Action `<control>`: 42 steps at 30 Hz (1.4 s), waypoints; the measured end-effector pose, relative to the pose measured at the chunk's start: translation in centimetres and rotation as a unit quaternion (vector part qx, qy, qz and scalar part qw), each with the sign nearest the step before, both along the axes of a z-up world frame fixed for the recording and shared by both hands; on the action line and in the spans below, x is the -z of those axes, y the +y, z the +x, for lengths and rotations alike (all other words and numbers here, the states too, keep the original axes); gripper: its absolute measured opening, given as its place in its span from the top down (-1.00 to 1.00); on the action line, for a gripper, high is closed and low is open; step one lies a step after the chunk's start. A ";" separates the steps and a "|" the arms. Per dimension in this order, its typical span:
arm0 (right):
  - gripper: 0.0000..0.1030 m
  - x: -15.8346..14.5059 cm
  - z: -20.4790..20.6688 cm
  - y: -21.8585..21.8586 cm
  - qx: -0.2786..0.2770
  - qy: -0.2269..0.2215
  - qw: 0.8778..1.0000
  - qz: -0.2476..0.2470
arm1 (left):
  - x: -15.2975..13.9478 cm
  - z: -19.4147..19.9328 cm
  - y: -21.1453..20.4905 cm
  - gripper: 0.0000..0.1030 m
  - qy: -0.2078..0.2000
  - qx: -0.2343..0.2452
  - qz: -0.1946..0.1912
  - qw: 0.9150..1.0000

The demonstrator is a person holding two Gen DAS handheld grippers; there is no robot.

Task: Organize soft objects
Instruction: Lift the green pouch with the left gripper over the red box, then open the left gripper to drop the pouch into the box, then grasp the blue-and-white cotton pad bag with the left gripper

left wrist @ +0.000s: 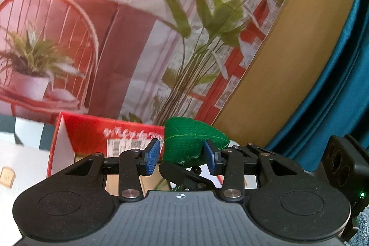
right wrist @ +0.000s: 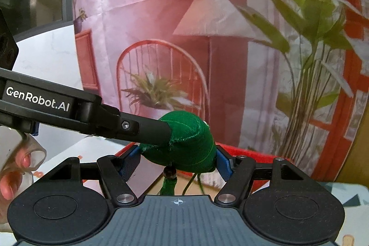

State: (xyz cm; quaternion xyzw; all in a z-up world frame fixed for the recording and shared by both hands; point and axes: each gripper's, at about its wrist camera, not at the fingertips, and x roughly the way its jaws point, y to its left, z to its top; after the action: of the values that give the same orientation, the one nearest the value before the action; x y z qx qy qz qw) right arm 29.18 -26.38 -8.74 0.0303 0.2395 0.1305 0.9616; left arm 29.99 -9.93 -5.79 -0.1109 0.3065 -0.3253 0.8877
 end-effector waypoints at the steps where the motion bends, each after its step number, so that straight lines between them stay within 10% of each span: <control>1: -0.27 -0.2 0.1 -0.1 0.002 -0.007 1.000 -0.001 | -0.3 0.0 -0.2 0.16 -0.008 0.000 -0.001 1.000; 9: -0.27 -1.4 1.1 -1.2 0.014 -0.032 0.999 0.004 | -1.0 0.3 -1.1 0.08 -0.017 0.000 0.002 1.000; 20: -0.41 4.2 -0.3 -0.8 0.043 0.064 0.997 0.007 | 4.5 0.2 -1.3 -0.30 0.058 -0.014 0.066 0.996; 42: -0.54 5.9 -11.9 1.3 0.053 0.081 0.995 0.004 | 6.8 -9.7 5.9 -0.34 0.066 -0.032 0.114 0.991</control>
State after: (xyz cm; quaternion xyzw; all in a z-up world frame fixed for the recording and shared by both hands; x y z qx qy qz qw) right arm 17.32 -25.13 -14.60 0.0567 0.3139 0.0777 0.9446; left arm 20.32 -4.07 -12.62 -0.0404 0.3958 -0.2513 0.8824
